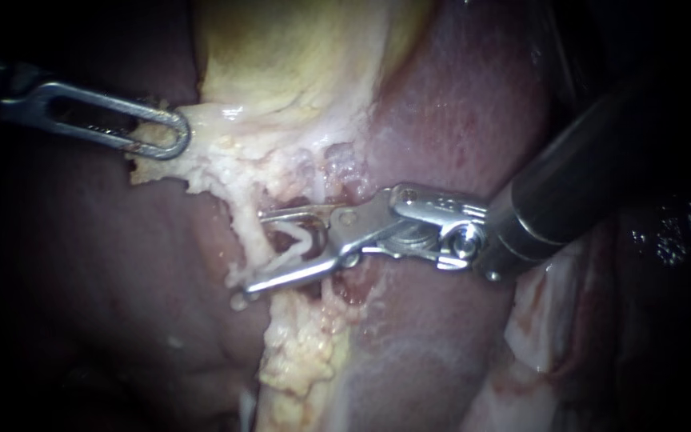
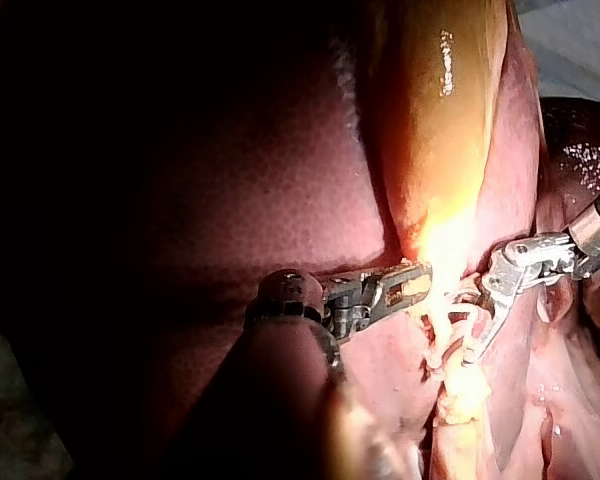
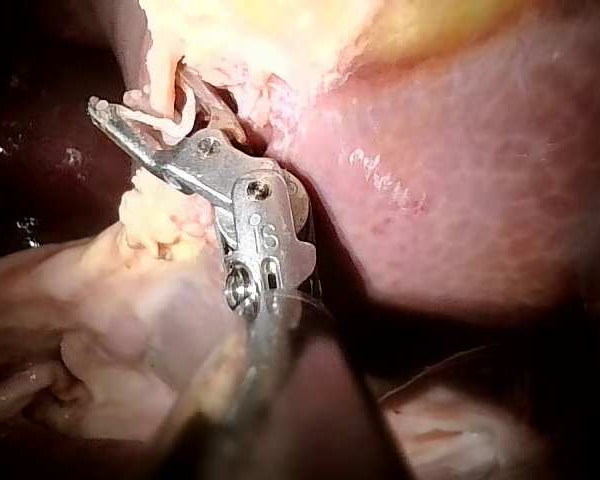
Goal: Clipping third clip left tube
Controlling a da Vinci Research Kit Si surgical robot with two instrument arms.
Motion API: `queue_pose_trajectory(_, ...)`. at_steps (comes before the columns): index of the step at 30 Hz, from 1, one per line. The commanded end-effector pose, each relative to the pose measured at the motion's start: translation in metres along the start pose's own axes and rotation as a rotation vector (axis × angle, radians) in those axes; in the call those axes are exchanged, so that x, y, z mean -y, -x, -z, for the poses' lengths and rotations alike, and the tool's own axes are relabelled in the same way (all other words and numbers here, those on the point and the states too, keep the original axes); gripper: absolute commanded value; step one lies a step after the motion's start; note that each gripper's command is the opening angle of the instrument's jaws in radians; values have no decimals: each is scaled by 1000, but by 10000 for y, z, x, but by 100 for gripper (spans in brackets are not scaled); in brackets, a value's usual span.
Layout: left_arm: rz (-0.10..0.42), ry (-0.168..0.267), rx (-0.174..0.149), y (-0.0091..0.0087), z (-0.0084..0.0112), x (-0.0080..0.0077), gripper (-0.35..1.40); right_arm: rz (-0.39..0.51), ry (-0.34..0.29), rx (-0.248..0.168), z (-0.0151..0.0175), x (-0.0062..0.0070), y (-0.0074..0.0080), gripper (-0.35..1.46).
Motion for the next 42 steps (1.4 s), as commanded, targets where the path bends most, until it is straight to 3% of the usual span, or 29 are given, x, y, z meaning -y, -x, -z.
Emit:
queue_pose_trajectory(1,0,0,0,0,0,0,-35,-5,2,-7,-3,-1,-1,48)
queue_pose_trajectory(8,-1,0,0,0,-1,0,-35,-49,6,-75,-23,-5,-9,49)
queue_pose_trajectory(13,-1,0,0,0,-2,1,-35,-77,4,-89,-29,0,-22,49)
queue_pose_trajectory(21,-2,0,0,1,-1,2,-35,-148,-2,-102,-18,29,-56,46)
queue_pose_trajectory(24,-2,0,0,1,-1,2,-35,-165,14,-84,-11,42,-73,45)
queue_pose_trajectory(31,-2,2,-2,1,-1,2,-35,-187,45,-78,2,57,-110,44)
queue_pose_trajectory(42,-3,2,-2,1,-2,3,-35,-195,46,-79,0,61,-114,34)
